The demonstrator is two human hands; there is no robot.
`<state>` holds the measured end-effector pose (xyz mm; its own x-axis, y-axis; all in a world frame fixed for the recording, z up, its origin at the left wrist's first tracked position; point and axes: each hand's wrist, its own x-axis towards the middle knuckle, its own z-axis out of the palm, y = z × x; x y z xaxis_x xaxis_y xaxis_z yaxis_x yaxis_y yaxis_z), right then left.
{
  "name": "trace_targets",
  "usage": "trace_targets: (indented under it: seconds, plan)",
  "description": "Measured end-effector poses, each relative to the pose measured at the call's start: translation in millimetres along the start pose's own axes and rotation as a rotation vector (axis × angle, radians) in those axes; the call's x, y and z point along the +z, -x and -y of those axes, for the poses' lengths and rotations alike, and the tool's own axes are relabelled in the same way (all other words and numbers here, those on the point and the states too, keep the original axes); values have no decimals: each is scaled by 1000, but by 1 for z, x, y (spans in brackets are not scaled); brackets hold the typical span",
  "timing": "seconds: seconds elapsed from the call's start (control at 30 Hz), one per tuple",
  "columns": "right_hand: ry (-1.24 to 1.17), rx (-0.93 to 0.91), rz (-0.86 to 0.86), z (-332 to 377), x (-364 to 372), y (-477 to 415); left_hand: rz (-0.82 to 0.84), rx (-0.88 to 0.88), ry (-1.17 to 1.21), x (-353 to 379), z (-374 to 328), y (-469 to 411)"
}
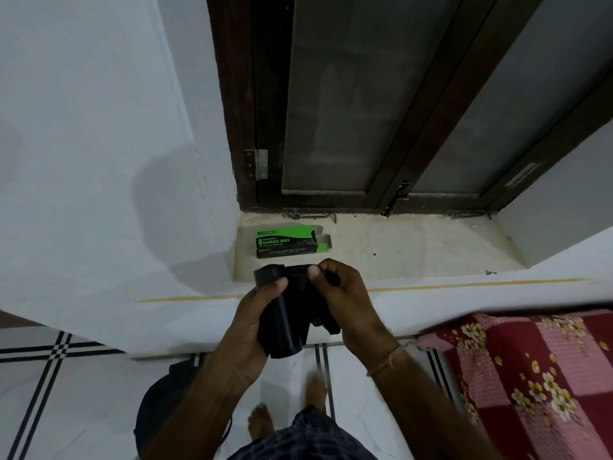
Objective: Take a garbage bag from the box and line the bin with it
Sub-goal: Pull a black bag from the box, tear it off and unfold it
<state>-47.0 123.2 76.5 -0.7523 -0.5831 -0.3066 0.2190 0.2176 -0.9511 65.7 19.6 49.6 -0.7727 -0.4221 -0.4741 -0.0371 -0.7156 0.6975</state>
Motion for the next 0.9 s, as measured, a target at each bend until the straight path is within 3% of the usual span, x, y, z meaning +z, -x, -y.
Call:
trace_targets:
  seconds: [0.27,0.37,0.5,0.77,0.9]
  plan:
    - [167,-126,-225,-17,5,-18,-35,-80,118,-1,-3,2]
    - [62,-91,-190,-14,10,-14,-30,-79,105,-1,-3,2]
    - [31,-57,-1,-12,11,-9,0,-57,69,-3,-2,2]
    - [-21,-26,-97,-17,5,-14,-31,-73,87,-6,-2,3]
    - [-9,-48,-63,-12,-2,-20,-27,-40,56,0,-1,-1]
